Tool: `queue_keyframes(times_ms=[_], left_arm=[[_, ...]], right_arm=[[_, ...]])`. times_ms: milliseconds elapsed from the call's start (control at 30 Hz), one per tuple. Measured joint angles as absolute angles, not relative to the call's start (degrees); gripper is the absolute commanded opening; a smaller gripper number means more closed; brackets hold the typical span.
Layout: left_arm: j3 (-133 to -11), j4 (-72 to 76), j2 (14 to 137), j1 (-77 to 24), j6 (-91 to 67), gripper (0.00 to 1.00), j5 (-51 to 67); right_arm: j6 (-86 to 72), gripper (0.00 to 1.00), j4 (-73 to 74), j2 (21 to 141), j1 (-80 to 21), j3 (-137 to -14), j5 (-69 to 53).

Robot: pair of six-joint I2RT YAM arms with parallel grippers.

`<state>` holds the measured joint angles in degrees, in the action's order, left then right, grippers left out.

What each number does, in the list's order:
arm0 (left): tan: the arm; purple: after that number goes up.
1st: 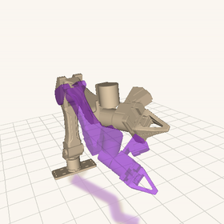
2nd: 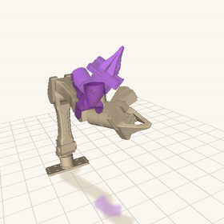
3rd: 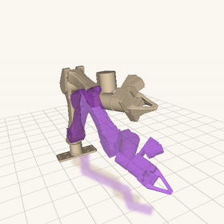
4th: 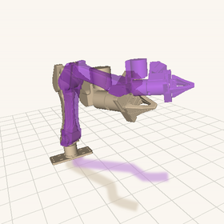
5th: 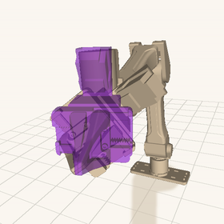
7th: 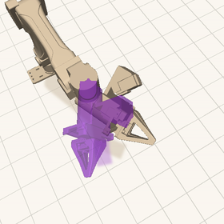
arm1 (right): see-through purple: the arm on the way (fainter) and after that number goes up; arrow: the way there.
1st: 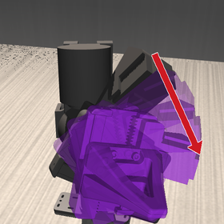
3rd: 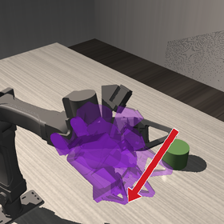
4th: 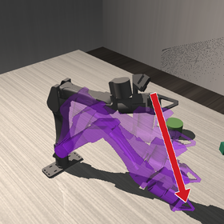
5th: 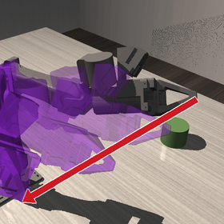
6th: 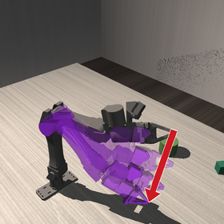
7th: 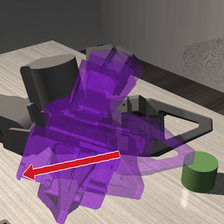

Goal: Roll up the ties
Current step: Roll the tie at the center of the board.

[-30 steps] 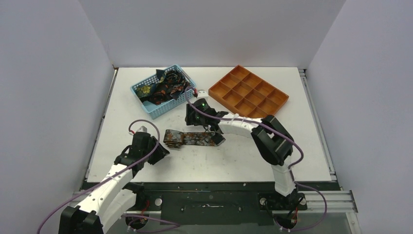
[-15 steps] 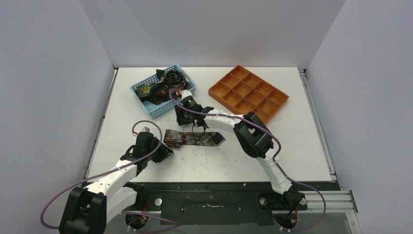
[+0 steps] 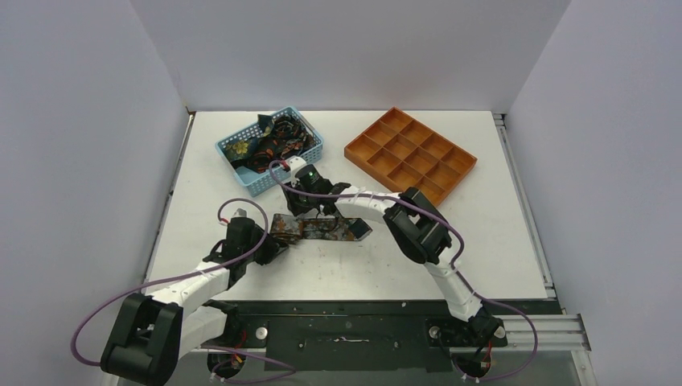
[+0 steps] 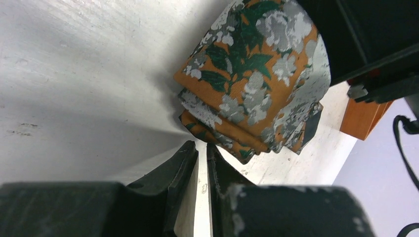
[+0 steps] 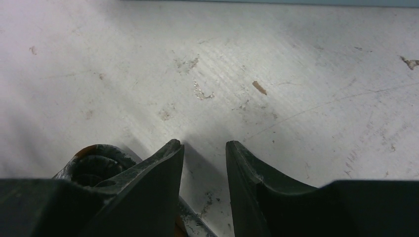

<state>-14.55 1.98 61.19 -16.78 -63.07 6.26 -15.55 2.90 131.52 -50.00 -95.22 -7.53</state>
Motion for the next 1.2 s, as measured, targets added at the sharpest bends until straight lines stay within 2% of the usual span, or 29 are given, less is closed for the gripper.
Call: queue_keyframes(times_ms=[700, 933, 1200], left_arm=[[-13.85, 11.55, 67.35, -19.79, -67.90, 0.07, 2.17], [-13.85, 11.40, 67.02, -20.16, -68.07, 0.09, 2.15], [-13.45, 4.75, 53.67, -20.32, -66.13, 0.16, 2.15]], right_arm=[[-12.62, 0.35, 0.99, 129.75, -51.27, -91.57, -11.49], [-14.61, 0.44, 0.97, 128.99, -50.81, -90.87, -11.18], [-20.93, 0.55, 5.43, 126.43, -47.35, -90.17, -6.44]])
